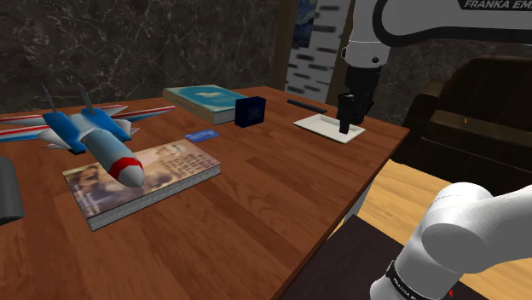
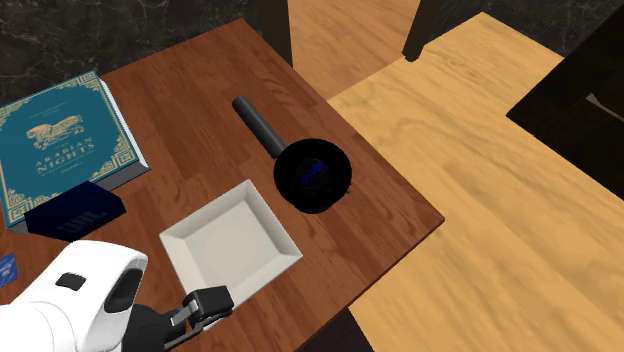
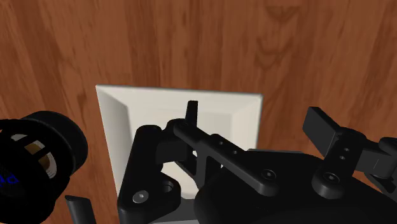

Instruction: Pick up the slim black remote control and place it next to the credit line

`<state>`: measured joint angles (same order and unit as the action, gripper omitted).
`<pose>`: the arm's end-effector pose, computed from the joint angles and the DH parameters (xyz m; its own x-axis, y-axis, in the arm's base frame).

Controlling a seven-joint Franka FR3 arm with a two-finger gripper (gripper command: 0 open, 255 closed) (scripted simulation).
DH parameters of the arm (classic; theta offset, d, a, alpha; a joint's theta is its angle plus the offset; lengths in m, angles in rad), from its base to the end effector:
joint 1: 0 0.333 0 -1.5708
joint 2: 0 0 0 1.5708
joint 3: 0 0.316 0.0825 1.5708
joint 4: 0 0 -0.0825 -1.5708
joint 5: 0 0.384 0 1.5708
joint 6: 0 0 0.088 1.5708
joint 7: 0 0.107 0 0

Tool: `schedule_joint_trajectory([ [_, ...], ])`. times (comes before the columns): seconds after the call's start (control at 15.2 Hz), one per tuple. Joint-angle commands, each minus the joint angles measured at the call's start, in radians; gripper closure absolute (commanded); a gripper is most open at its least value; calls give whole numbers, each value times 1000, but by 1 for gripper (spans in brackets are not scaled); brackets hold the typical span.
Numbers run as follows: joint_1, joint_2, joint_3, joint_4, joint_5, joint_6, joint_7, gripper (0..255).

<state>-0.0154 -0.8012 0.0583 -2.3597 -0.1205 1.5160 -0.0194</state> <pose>0.2970 0.0048 0.5896 0.9983 0.0359 -0.0458 0.0429 -0.9861 0.1608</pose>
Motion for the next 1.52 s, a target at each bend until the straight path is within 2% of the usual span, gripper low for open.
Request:
schedule_joint_trajectory([
  [0.0,0,0,0,0,0,0,0,0],
  [0.4,-30,194,-106,126,-22,86,-94,0],
  [0.73,-45,369,-187,265,-8,132,-177,0],
  [1.06,-58,556,-261,437,38,150,-268,0],
  [1.45,-91,805,-334,697,137,124,-385,0],
])
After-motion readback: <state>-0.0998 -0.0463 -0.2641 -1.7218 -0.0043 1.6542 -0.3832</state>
